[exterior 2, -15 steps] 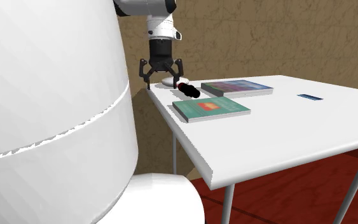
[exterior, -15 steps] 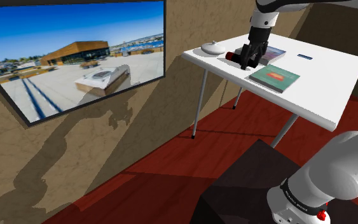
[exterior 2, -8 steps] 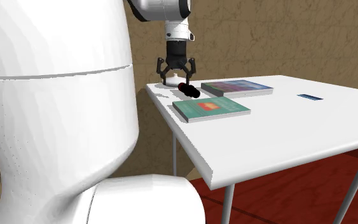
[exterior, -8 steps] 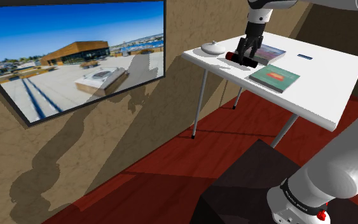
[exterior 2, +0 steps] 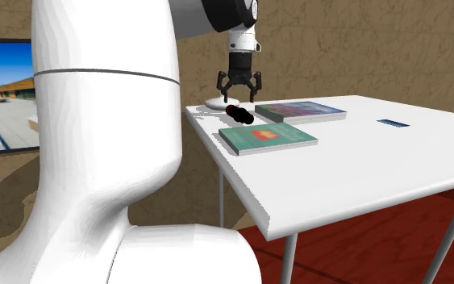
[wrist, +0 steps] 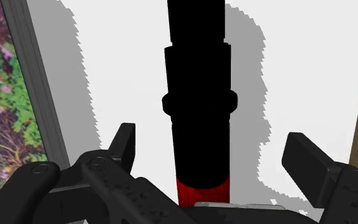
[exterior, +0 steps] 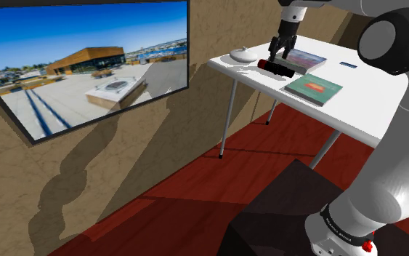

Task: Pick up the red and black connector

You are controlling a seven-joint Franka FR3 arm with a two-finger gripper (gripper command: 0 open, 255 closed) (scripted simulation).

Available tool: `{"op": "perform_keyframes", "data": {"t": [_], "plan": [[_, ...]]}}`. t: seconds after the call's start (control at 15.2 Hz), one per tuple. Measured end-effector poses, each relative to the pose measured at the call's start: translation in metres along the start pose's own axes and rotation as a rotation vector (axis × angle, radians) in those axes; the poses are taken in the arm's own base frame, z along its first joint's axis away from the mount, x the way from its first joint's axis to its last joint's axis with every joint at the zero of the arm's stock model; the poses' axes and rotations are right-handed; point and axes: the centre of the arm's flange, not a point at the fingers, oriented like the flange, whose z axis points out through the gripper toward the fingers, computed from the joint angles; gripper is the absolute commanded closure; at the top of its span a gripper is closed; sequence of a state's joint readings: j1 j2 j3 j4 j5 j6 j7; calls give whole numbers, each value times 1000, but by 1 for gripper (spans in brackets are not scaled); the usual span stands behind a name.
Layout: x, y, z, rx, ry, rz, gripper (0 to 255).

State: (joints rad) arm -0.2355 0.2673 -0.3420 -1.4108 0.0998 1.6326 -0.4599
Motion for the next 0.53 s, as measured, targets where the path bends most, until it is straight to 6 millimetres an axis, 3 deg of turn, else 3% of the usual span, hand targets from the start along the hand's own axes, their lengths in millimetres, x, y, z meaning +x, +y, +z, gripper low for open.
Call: {"op": "perform_keyframes", "data": {"t": [0.46,0.53], "plan": [[4,4,33,0,2,0,0],[4,5,35,0,2,0,255]]}}
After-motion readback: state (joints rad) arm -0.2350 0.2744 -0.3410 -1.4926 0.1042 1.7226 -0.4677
